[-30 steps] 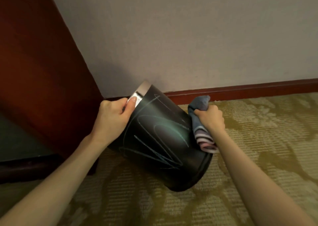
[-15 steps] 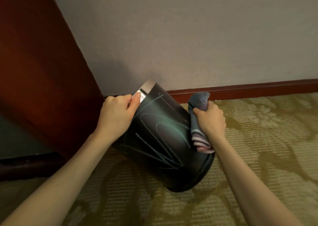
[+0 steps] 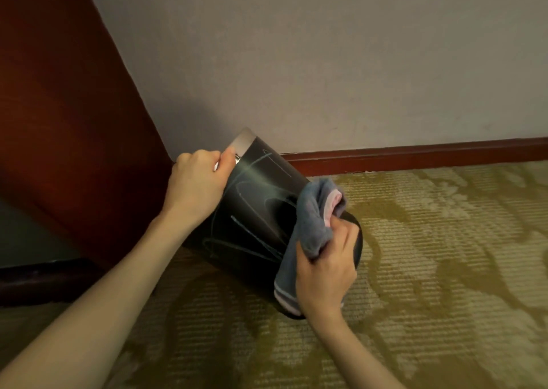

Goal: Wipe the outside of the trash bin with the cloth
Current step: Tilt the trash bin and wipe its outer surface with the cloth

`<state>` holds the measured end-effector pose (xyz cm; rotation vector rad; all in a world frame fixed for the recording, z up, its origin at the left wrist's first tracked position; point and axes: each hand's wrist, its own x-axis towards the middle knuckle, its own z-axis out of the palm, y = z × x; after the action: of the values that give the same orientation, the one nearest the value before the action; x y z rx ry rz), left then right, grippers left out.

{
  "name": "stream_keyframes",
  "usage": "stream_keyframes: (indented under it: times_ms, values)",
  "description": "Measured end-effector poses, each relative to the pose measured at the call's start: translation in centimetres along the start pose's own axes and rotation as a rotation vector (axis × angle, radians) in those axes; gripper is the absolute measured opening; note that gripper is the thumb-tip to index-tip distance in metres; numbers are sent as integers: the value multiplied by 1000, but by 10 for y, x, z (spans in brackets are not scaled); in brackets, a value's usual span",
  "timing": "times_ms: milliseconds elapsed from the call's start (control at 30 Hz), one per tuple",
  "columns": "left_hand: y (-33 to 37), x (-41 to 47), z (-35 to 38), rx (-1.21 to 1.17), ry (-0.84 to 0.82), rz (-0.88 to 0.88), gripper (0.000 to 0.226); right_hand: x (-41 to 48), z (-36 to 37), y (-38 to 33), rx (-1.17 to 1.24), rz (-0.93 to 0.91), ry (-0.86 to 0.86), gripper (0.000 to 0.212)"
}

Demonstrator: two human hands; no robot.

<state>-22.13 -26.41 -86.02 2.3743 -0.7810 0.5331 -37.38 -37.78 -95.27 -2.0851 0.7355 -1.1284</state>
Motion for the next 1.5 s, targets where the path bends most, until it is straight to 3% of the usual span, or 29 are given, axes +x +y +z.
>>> stream_keyframes:
  times_ms: [167,367,533,667,900,1167,1333,1500]
  values:
    - [8,-6,-6,31,17,160,56,5,-3,5,42,27,0,38]
    - [3,-7,-11,43,29,187,50,35,3,0,79,37,-80,27]
    - [3,-10,-12,6,12,134,50,80,14,-3,25,203,-141,28]
    - [3,-14,-12,-57,25,161,51,117,24,2,-68,340,-313,32]
    - [6,-21,-11,-99,30,146,52,156,40,19,-112,534,-559,58]
    - [8,-15,-9,-40,-1,83,53,125,21,4,-82,285,-402,33]
    - [2,-13,-8,-29,5,33,55,77,11,-17,-20,143,-172,19]
    - [-3,-9,-7,-28,-5,-3,56,24,14,-34,-1,52,-33,32]
